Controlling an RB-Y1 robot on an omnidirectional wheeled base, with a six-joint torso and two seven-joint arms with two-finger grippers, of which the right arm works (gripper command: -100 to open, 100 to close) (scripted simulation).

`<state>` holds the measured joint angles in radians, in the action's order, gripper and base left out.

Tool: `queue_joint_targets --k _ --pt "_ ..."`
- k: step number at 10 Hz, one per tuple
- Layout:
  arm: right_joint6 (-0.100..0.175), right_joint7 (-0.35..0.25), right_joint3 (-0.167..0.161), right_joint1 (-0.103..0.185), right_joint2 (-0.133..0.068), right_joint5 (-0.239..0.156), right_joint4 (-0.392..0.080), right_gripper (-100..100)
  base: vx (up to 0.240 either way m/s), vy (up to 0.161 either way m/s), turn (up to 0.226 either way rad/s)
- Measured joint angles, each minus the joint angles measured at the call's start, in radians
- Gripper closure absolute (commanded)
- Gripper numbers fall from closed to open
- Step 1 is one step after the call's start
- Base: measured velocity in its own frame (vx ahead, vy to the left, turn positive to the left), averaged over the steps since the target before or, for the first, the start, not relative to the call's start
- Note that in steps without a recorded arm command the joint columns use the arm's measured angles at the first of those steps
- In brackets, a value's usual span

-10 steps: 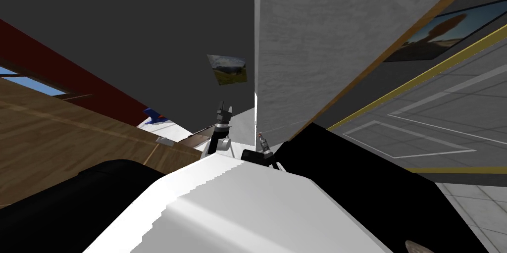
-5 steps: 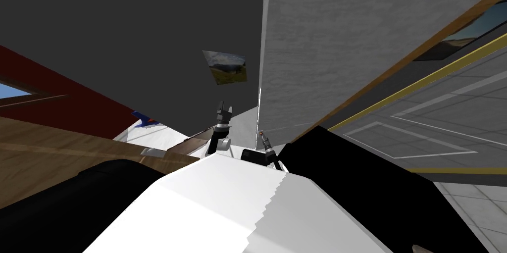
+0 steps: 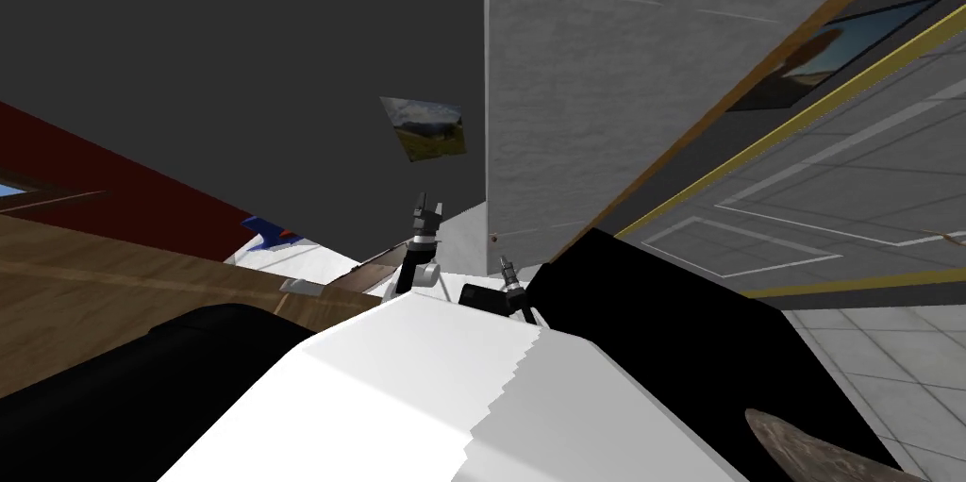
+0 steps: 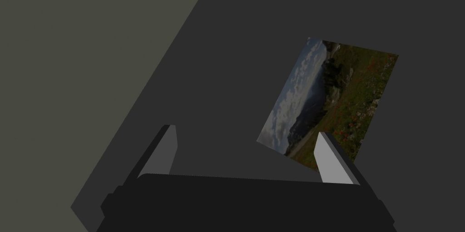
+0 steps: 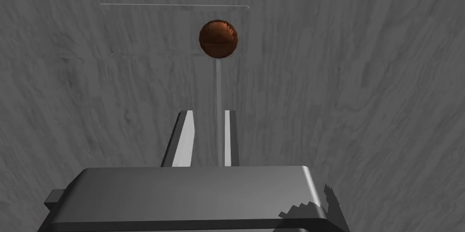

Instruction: Push the door open

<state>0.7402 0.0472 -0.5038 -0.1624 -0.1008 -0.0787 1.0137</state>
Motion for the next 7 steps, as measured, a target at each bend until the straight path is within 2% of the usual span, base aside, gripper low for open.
queue_joint_targets --k 1,2,7 --pt "-0.002 0.002 0.001 -0.008 0.001 -0.002 0.009 -100 -0.132 -0.010 -0.015" --pt "-0.003 0.003 0.001 -0.009 0.001 -0.003 0.010 -100 0.084 0.060 0.036" --pt "0.010 0.005 0.016 0.008 0.008 -0.003 -0.016 -100 0.201 0.085 0.024"
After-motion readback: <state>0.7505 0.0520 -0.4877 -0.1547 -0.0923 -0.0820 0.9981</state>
